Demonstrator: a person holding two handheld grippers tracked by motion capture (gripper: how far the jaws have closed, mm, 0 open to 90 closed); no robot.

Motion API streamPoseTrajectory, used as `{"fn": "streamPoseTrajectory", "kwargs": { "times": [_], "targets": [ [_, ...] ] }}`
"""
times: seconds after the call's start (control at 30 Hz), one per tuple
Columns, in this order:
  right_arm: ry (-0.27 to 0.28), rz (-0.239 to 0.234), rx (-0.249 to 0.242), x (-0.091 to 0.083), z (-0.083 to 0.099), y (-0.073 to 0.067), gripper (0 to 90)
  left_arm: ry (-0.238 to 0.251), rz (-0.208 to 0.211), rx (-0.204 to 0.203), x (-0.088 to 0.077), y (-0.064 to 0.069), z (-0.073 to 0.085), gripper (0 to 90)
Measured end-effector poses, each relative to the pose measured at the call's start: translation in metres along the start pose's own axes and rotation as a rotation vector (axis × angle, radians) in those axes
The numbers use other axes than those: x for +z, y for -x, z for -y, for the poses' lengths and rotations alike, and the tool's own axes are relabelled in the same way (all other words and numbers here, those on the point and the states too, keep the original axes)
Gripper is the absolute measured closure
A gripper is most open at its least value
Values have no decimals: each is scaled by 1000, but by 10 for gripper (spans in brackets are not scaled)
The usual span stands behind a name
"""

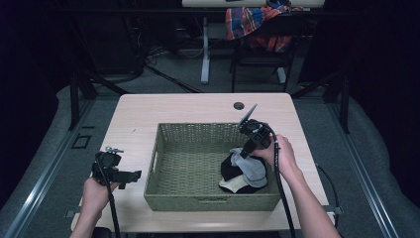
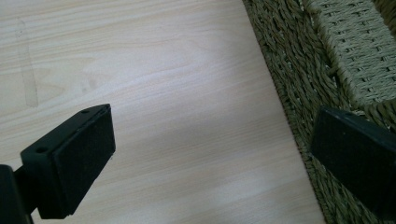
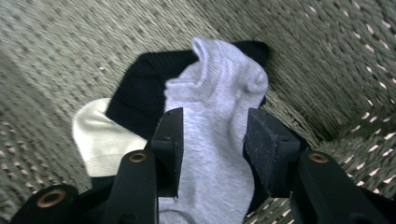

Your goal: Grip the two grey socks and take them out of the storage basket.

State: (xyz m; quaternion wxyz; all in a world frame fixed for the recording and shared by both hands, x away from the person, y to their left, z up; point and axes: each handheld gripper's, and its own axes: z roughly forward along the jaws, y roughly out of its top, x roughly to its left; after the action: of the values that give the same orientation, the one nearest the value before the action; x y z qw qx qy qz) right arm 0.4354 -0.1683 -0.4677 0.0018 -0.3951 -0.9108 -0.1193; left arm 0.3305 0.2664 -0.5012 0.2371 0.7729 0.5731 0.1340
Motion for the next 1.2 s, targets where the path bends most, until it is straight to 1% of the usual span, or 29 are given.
{"fn": "streamPoseTrajectory", "kwargs": {
  "times": [0.03, 0.07, 0.1, 0.2, 0.23, 0.27, 0.33, 0.37, 0.43, 0.47, 0.5, 0.53, 0.57, 0.6, 0.63, 0.67, 0.7, 0.73, 0.83, 0.87, 0.93, 0.97, 1.0, 1.03, 1.07, 1.1, 1.17, 1.2],
  "targets": [
    [-3, 8, 0, 1, 0, 0, 603, 1, -2, -1, 0, 0, 0, 6],
    [-17, 12, -1, 2, -1, 0, 603, 1, -1, -1, 0, 0, 0, 7],
    [-7, 17, 4, 3, 0, 0, 606, 1, -1, -1, 0, 0, 0, 7],
    [-16, 22, 7, 6, -2, -1, 627, 1, -1, -1, 0, 0, 0, 7],
    [-29, 26, -6, 8, -2, -1, 640, 1, -1, -1, 0, 0, 0, 7],
    [-31, 26, 1, 10, -3, -2, 640, 0, -1, 0, 0, 0, 0, 7],
    [-53, 30, -4, 13, -4, -2, 644, -1, -1, 0, 0, 0, 0, 7],
    [-53, 33, 0, 15, -5, -3, 645, -3, 2, 0, 0, 0, 0, 7],
    [-55, 33, 5, 16, -5, -3, 649, -1, 1, 0, 0, 0, 0, 7],
    [-73, 30, 2, 19, -7, -2, 650, -1, 1, -1, 0, 0, 0, 8],
    [-72, 23, 19, 22, -6, -3, 650, 0, 0, -2, 0, 0, 0, 8],
    [-87, 27, 9, 23, -7, -1, 649, -1, 1, -1, 0, 0, 0, 8],
    [-87, 19, 14, 24, -7, -1, 650, -3, 3, 1, 0, 0, 0, 8],
    [-78, 23, 25, 26, -7, -2, 657, -3, -1, 2, 0, 0, 0, 8],
    [-78, 23, 25, 26, -7, -2, 657, -3, -1, 2, 0, 0, 0, 8],
    [-87, 18, 26, 27, -6, -2, 758, -3, 0, 2, 0, 0, 0, 8],
    [-94, 13, 23, 27, -6, -1, 790, -3, 0, 2, 0, 0, 0, 8],
    [-104, 16, 14, 26, -7, -1, 834, -4, -1, 1, 1, 0, 0, 8],
    [-129, 5, 1, 20, -7, 1, 854, -5, 0, 1, 1, 0, 0, 8],
    [-102, 2, 19, 19, -6, 0, 856, -5, 1, 1, 1, 0, 0, 8],
    [-87, 4, 22, 14, -6, -1, 857, -4, 0, 0, 1, 0, 0, 8],
    [-92, 4, 17, 9, -6, -2, 857, -4, 0, 0, 1, 0, 0, 8],
    [-80, 3, 15, 6, -6, -3, 857, -4, 0, 1, 1, 0, 1, 8],
    [-82, 6, 9, 3, -6, -3, 857, -4, -1, 0, 1, 0, 1, 8],
    [-60, 13, 10, -1, -6, -4, 857, -4, -1, 0, 1, 0, 1, 8],
    [-59, 9, 13, -5, -6, -6, 857, -5, 0, 0, 1, 0, 1, 8],
    [-55, 15, 5, -7, -6, -6, 857, -7, 1, 1, 1, 0, 0, 8],
    [-26, 14, 8, -14, -6, -9, 857, -7, 2, 1, 1, 0, 0, 8]
  ]
}}
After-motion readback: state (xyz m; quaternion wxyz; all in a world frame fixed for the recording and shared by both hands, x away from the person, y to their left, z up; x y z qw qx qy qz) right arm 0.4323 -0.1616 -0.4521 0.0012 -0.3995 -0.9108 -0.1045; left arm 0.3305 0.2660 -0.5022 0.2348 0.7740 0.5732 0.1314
